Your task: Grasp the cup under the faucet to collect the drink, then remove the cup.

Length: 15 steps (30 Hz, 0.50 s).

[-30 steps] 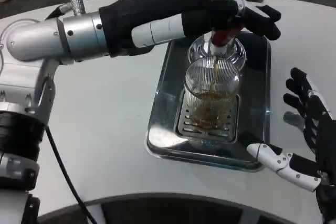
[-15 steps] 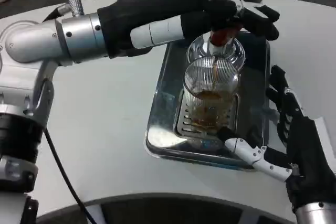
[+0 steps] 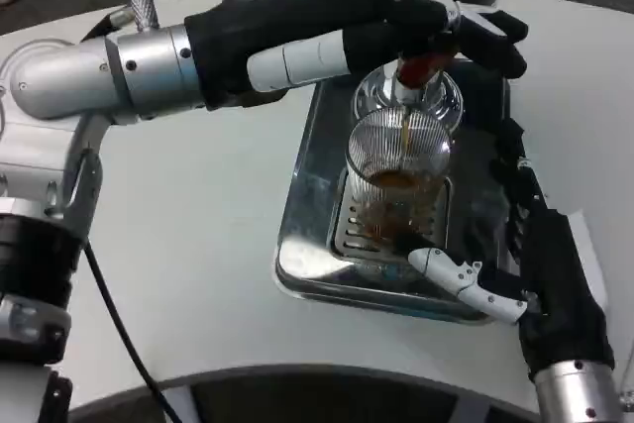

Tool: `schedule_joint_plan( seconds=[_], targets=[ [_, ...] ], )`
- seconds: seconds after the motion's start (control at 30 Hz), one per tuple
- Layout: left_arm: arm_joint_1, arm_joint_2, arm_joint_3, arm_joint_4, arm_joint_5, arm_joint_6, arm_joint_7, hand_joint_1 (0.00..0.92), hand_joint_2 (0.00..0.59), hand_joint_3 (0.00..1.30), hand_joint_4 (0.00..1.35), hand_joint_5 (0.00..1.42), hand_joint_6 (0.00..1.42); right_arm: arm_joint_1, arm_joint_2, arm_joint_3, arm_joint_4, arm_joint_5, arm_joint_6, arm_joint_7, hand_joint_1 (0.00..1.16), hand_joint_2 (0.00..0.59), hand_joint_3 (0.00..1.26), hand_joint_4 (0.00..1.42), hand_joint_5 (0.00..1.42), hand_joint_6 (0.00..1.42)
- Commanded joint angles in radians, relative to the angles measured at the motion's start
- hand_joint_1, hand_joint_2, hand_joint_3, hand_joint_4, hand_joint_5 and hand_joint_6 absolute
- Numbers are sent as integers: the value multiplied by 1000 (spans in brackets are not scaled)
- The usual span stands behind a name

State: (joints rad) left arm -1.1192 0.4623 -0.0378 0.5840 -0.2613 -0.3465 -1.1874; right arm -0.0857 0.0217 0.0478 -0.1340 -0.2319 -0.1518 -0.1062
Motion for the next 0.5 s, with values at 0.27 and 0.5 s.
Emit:
schedule_joint_plan(
  seconds=[0.27,0.5],
  targets=[
    [25,-1,-38,31,41,-6,-17,0,16,359,99,144,0,-76,-4,7,124,3,-41,-19,880,142,0,0,0,88],
    [21,1,-39,40,40,-14,-16,0,16,360,99,144,0,-120,-2,11,187,5,-55,-24,875,142,0,0,0,69]
  ],
)
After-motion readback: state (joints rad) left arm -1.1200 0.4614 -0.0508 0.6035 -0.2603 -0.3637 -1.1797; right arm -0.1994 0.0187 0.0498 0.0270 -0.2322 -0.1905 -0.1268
